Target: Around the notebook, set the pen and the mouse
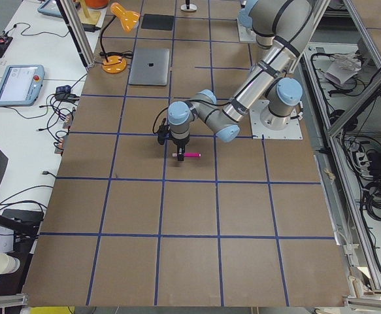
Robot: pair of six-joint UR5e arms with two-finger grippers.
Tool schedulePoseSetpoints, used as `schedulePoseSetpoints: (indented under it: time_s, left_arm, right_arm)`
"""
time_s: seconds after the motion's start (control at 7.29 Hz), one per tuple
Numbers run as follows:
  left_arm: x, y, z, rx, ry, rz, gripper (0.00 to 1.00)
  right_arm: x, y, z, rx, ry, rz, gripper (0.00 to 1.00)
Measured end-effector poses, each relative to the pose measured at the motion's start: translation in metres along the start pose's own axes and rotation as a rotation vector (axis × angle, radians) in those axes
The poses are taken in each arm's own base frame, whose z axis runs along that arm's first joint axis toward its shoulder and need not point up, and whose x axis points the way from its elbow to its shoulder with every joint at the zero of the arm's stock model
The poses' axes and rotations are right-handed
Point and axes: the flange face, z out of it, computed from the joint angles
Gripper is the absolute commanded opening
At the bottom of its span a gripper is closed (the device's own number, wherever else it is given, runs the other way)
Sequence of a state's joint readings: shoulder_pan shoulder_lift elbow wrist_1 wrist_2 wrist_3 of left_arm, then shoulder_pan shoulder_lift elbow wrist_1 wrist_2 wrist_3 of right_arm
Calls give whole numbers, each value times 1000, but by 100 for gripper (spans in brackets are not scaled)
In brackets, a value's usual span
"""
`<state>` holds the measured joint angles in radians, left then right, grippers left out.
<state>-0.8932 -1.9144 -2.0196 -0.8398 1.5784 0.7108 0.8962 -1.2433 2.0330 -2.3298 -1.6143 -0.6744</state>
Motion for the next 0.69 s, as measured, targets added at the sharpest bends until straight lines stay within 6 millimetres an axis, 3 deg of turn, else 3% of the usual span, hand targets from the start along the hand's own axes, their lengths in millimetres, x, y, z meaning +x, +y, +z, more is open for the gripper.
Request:
schedulePoseSetpoints:
  time_s: [0.27, 0.41, 0.69]
  left_arm:
    - [-2, -1, 7, -11, 4, -4, 7]
    - [-2, -2, 8, -11, 4, -5, 0]
    - [-3, -2, 7, -8, 0, -7, 0]
  right_arm:
    - [1, -1, 7, -7, -4, 1, 59]
    - [0, 0, 8, -11, -8, 3, 43]
    - [1, 1, 7, -18, 0, 4, 33]
